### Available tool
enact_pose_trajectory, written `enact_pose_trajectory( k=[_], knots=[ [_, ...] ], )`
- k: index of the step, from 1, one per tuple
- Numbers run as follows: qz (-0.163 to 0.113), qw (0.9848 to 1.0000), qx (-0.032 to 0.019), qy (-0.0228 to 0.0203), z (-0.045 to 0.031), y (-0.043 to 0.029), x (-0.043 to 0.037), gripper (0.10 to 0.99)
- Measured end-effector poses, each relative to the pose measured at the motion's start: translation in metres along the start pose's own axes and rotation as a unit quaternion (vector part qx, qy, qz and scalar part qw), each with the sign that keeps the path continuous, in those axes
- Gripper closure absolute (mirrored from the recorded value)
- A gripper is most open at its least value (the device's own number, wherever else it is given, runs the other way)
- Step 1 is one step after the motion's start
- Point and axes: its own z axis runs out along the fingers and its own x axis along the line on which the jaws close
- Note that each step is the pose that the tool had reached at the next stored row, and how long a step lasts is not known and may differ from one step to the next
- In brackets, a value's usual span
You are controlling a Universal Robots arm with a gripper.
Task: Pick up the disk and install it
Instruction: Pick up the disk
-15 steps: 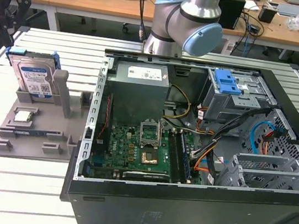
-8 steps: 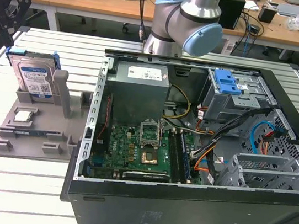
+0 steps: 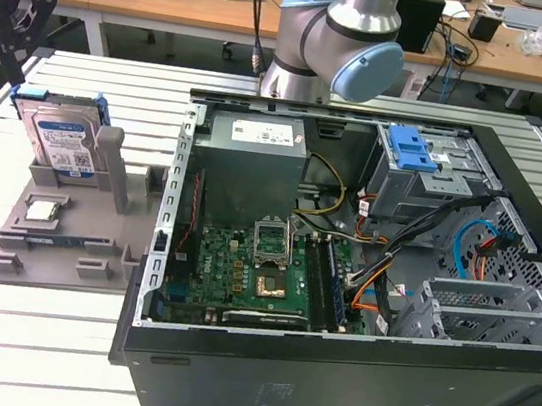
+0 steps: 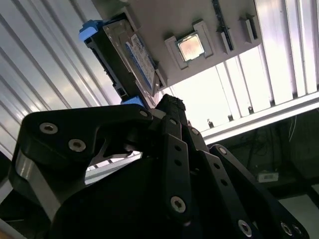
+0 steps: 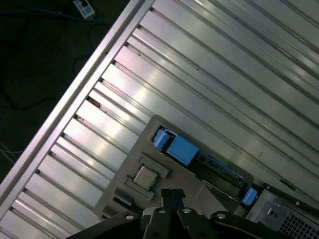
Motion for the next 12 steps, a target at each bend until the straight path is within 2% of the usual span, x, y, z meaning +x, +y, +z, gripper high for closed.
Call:
enact_pose_trajectory(
  k=[5, 8, 12],
  knots=[
    [-0.030, 0.9996, -0.0007, 0.0004, 0.0000, 0.0000, 0.0000, 0.980],
    [-0.051, 0.9987, -0.0012, 0.0007, 0.0000, 0.0000, 0.0000, 0.980],
    [-0.081, 0.9967, -0.0020, 0.0010, 0.0000, 0.0000, 0.0000, 0.980]
  ],
)
